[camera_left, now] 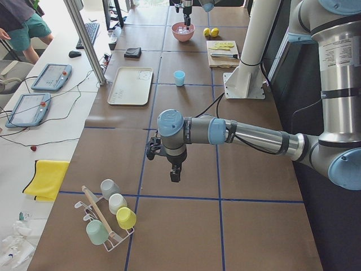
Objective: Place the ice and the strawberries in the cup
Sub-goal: 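Lower the right gripper into the pink bowl and grasp an ice cube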
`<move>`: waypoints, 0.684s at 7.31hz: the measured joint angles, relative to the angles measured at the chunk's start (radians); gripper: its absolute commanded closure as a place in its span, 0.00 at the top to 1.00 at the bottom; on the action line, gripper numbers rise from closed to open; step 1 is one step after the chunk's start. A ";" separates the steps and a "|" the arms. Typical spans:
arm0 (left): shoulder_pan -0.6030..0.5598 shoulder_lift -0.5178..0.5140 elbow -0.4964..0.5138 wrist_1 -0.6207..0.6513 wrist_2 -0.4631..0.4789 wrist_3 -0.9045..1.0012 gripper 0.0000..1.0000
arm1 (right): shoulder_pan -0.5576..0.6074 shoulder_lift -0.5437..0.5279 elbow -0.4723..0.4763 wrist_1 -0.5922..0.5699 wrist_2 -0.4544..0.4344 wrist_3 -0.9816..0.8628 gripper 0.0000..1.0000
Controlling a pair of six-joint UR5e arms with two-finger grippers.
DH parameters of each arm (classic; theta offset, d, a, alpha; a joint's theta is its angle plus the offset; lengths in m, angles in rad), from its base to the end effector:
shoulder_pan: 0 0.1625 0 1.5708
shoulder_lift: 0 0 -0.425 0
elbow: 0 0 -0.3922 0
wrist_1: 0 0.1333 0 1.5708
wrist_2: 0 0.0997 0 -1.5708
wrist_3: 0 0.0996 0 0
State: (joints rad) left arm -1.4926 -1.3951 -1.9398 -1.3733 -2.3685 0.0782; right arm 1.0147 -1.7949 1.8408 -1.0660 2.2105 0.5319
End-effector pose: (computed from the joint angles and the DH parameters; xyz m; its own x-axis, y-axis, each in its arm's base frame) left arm -0.0298 -0.4136 0.5756 0.6882 0.1293 -0.7139 -0.1323 0.9899 0.0517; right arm -0.1612 -0.3992 0.5748 0.6733 -0.2266 0.7038 0.1257 0.9731 0.1930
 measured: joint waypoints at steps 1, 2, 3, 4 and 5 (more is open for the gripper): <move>0.000 0.000 0.000 0.001 0.000 0.000 1.00 | -0.001 0.001 -0.002 0.000 0.000 0.000 0.07; 0.000 0.001 -0.001 0.001 0.000 0.000 1.00 | -0.002 0.002 -0.003 0.000 0.001 0.000 0.02; 0.000 0.001 -0.001 0.001 0.000 0.000 1.00 | -0.002 0.003 -0.004 -0.001 0.004 -0.001 0.00; 0.000 0.001 -0.001 0.000 0.000 0.000 1.00 | -0.002 0.003 -0.004 -0.002 0.007 -0.001 0.00; 0.000 0.001 -0.001 0.000 0.000 0.000 1.00 | -0.002 0.004 -0.001 -0.002 0.010 -0.001 0.00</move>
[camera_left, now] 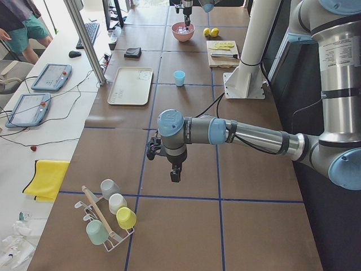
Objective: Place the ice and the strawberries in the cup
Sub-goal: 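Lower the right gripper into the pink bowl and grasp an ice cube, then lift the ice cube and carry it with the right gripper over the blue cup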
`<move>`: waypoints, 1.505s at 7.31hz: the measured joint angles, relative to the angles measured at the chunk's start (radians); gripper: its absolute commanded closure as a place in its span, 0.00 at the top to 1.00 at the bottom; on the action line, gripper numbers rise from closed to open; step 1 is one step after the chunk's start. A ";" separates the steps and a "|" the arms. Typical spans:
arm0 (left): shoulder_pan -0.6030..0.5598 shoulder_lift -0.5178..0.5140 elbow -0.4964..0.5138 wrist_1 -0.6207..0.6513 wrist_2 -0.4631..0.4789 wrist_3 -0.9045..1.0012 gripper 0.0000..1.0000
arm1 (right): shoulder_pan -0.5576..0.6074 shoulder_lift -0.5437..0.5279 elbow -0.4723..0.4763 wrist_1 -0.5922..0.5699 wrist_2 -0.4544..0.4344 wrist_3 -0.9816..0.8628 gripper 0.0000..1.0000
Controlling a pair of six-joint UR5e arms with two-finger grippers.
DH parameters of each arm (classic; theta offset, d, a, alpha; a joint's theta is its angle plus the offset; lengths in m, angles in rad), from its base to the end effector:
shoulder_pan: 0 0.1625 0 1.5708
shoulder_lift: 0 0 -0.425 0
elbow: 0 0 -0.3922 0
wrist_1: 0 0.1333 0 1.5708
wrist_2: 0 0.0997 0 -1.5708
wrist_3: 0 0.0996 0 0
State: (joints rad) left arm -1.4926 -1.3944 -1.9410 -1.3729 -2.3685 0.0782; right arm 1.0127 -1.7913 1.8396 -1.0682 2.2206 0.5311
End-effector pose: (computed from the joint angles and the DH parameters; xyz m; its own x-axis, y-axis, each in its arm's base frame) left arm -0.0298 -0.4133 0.5753 0.6882 0.1294 -0.7139 -0.1323 0.9899 0.0518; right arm -0.1632 -0.3994 0.5737 0.6663 -0.2291 0.7096 0.1319 0.9728 0.1902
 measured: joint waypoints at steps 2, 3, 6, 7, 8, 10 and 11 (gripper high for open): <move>0.000 0.000 -0.001 0.000 0.000 0.000 1.00 | 0.015 -0.001 0.026 -0.004 0.004 -0.001 0.01; 0.000 0.000 -0.001 0.000 0.000 0.000 1.00 | 0.048 -0.002 0.048 -0.006 0.005 -0.002 0.02; 0.000 0.000 -0.001 -0.003 0.000 0.000 1.00 | 0.162 0.004 0.124 -0.015 0.015 0.000 0.00; 0.000 -0.001 -0.001 -0.004 0.000 0.000 1.00 | 0.173 0.030 0.131 -0.042 0.025 0.006 0.00; 0.000 -0.001 -0.001 -0.004 0.000 0.000 1.00 | 0.176 0.078 0.138 -0.096 0.032 0.010 0.00; 0.000 -0.002 -0.002 -0.004 0.000 0.000 1.00 | 0.136 0.193 0.145 -0.200 0.032 0.020 0.00; 0.000 -0.002 -0.003 -0.003 -0.001 0.001 1.00 | 0.098 0.284 0.145 -0.297 0.028 0.030 0.00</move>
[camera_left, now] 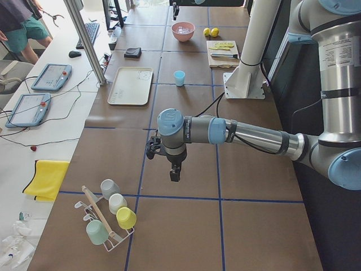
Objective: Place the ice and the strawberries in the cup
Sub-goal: 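Lift the ice cube and carry it with the right gripper over the blue cup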
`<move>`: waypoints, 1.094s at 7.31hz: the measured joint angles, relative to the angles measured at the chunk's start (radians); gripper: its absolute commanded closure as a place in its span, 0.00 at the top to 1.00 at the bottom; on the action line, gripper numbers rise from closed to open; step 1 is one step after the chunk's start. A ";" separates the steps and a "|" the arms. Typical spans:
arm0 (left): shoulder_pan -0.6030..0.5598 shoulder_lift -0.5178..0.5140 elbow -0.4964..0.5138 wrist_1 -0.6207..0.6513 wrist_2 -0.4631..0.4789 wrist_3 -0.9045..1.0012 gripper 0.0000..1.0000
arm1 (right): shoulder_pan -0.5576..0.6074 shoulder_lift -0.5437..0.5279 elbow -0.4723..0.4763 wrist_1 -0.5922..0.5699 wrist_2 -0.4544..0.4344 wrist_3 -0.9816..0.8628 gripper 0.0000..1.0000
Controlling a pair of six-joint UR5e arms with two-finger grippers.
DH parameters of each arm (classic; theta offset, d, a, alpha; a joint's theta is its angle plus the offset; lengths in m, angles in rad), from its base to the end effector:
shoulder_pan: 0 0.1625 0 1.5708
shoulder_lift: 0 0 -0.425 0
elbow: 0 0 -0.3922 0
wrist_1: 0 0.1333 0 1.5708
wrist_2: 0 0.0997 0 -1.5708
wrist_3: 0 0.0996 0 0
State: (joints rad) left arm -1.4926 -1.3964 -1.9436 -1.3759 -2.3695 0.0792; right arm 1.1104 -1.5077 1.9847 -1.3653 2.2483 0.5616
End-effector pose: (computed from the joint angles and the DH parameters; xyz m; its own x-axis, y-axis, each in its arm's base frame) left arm -0.0297 -0.4143 0.5729 0.6869 0.1357 -0.7139 -0.1329 0.9893 0.0602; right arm -0.1593 -0.4808 0.4039 0.6257 -0.2226 0.7476 0.0137 0.9614 0.2748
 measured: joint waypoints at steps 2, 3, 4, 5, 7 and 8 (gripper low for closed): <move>0.000 -0.001 0.000 0.001 0.000 0.001 1.00 | -0.094 0.251 0.000 -0.312 -0.011 0.030 0.00; 0.000 -0.001 0.000 0.002 -0.001 0.001 1.00 | -0.151 0.370 0.000 -0.448 -0.032 0.085 0.00; 0.000 -0.001 0.000 0.002 -0.001 0.001 1.00 | -0.221 0.466 -0.004 -0.521 -0.070 0.175 0.00; 0.000 -0.001 0.000 0.001 -0.001 0.001 1.00 | -0.297 0.542 -0.012 -0.551 -0.119 0.269 0.00; 0.000 -0.002 0.000 0.000 -0.001 0.001 1.00 | -0.429 0.669 -0.074 -0.561 -0.225 0.417 0.00; 0.000 -0.002 0.000 0.000 -0.001 0.001 1.00 | -0.485 0.727 -0.131 -0.551 -0.272 0.471 0.00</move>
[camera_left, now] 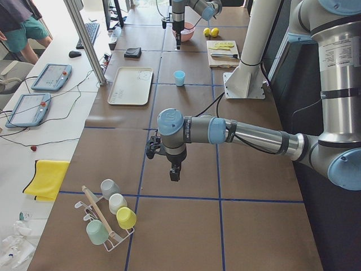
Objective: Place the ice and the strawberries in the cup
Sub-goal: 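Lift the ice cube and carry it with the right gripper over the blue cup, then open the right gripper to drop the ice cube into the blue cup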
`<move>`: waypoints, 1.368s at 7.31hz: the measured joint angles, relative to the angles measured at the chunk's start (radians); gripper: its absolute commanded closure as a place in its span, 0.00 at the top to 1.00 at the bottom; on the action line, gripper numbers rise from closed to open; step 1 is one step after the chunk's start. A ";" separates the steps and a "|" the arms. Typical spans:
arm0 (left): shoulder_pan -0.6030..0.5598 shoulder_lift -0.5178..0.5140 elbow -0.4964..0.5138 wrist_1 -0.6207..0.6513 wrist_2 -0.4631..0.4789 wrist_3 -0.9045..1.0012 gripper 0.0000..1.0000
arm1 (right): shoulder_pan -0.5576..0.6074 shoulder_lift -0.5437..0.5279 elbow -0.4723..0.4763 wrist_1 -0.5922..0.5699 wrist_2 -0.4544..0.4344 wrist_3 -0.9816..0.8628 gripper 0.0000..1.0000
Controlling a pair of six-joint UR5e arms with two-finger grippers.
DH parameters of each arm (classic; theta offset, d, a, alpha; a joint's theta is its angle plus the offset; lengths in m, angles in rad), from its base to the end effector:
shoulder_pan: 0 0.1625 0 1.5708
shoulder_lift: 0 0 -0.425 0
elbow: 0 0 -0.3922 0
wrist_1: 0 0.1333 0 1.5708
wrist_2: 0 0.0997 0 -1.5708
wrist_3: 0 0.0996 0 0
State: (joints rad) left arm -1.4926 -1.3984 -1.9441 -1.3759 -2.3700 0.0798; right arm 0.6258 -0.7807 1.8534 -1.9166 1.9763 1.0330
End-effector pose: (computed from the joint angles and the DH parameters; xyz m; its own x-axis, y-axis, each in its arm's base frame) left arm -0.0296 -0.4151 0.5718 0.6864 0.1381 -0.7140 -0.1333 0.9891 0.0631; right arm -0.4512 -0.4421 0.1192 0.6870 -0.0843 0.7217 0.0305 0.9957 0.0873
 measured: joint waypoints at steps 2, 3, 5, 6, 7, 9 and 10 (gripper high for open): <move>0.000 0.000 0.000 0.000 0.000 0.000 1.00 | -0.062 0.052 -0.111 0.074 -0.053 0.061 0.00; 0.000 0.001 0.001 0.001 0.000 0.000 1.00 | -0.078 0.060 -0.158 0.114 -0.065 0.073 0.00; 0.000 0.001 0.002 0.001 0.000 0.000 1.00 | -0.109 0.066 -0.229 0.168 -0.102 0.081 0.00; 0.000 0.001 0.002 0.001 0.000 0.000 1.00 | -0.120 0.067 -0.246 0.182 -0.112 0.086 0.00; 0.001 0.001 0.002 0.001 0.000 0.000 1.00 | -0.129 0.067 -0.253 0.188 -0.115 0.096 0.00; 0.001 0.000 0.003 0.000 0.000 0.000 1.00 | -0.137 0.067 -0.256 0.191 -0.117 0.108 0.97; 0.001 0.000 0.004 0.001 0.000 0.000 1.00 | -0.137 0.066 -0.256 0.201 -0.117 0.109 1.00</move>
State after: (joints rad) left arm -1.4912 -1.3984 -1.9406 -1.3750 -2.3700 0.0798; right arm 0.4886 -0.7143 1.5971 -1.7151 1.8596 1.1418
